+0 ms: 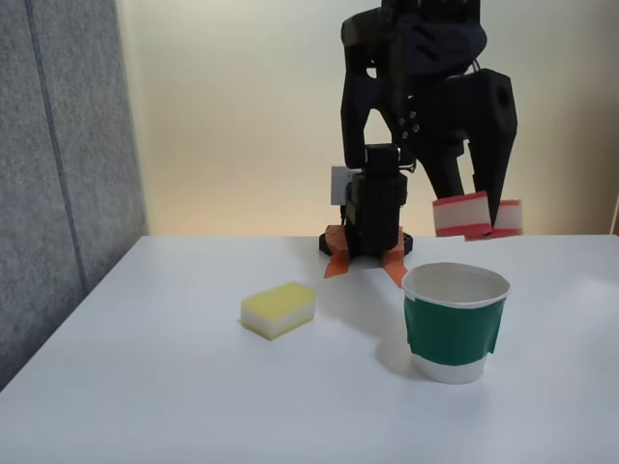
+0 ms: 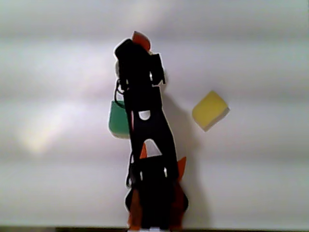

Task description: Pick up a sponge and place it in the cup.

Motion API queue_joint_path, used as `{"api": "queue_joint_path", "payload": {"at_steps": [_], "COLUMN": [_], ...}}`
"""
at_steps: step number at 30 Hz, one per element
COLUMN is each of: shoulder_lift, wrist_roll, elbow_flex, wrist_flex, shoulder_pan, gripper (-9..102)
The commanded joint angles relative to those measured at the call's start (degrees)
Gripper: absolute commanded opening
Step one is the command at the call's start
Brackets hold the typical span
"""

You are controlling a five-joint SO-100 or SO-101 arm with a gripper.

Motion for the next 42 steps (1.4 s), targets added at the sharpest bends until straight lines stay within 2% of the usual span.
{"api": "queue_joint_path", "payload": {"at_steps": [1, 5, 10, 16, 30, 33, 37, 42], "shoulder_lift": [-0.4, -2.0, -1.1, 1.8, 8.0, 8.3, 4.7, -5.2], "wrist_roll": [-2.5, -4.6, -4.6, -6.8, -7.8, -6.1, -3.2, -9.1], "elbow_flex": [0.1, -0.2, 1.4, 3.6, 4.7, 2.7, -2.5, -11.0], "wrist_flex": [-2.6, -6.0, -9.0, -11.3, -4.7, -1.5, 0.4, -2.1], "shoulder_pan": [-0.1, 0.6, 1.1, 1.2, 2.8, 3.4, 5.3, 9.0], "gripper": [0, 2, 22, 30, 29, 24, 9, 9]}}
